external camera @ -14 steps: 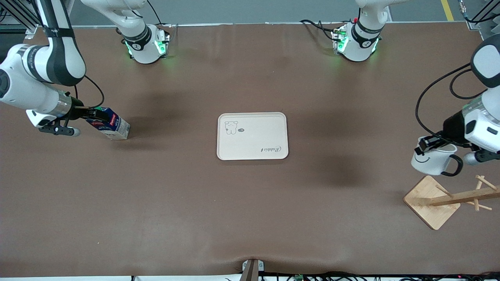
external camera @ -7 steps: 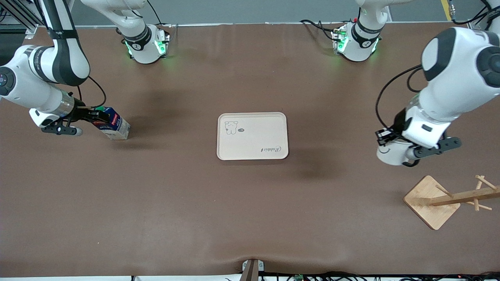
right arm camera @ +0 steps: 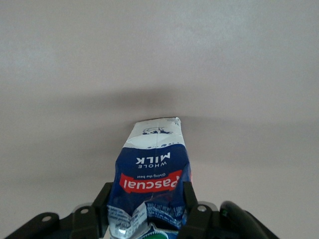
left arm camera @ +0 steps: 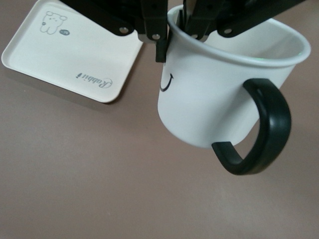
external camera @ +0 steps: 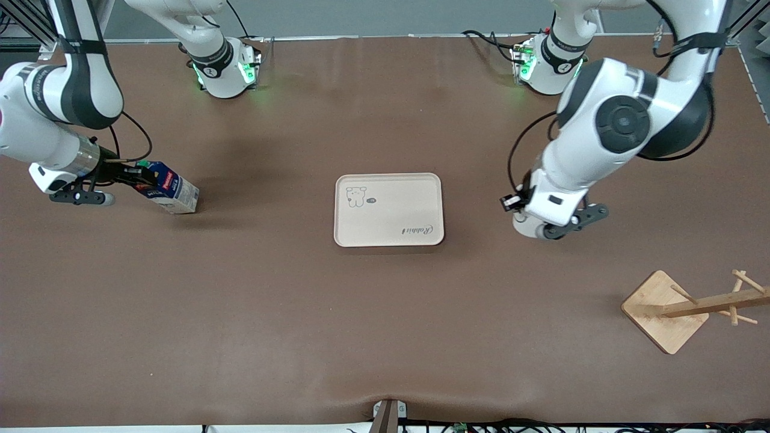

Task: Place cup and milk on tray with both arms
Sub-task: 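Lift the mug off the stand and carry it over the white tray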

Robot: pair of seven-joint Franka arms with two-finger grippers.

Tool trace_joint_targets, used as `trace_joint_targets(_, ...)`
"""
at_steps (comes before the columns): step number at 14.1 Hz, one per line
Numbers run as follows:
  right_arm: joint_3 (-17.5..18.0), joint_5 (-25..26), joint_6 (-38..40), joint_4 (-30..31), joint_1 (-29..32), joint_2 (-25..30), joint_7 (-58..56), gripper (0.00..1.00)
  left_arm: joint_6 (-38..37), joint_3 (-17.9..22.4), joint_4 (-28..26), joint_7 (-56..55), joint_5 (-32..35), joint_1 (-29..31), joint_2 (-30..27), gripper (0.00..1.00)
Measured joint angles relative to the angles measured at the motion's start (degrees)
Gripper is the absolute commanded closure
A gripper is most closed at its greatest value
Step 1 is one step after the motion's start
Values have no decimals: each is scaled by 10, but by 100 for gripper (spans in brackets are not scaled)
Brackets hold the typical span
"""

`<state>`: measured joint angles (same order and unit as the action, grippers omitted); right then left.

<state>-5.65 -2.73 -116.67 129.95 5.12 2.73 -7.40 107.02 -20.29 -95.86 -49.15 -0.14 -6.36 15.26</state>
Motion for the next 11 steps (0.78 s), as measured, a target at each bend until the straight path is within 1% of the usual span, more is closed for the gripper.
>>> trace_joint_targets(1, 0, 0, 26, -19, 0, 0, 0, 100, 0, 0, 4, -18, -5, -12, 9, 100)
trace_joint_targets(3, 0, 0, 69, -61, 0, 0, 0, 100, 0, -1, 17, -43, -40, -29, 30, 100)
trace_joint_targets(6, -1, -1, 133, -119, 0, -5, 0, 100, 0, -1, 27, -85, -77, -41, 62, 100)
trace_joint_targets(11, 1, -3, 248, -237, 0, -41, 21, 100, 1, -1, 58, -105, -127, -73, 119, 100)
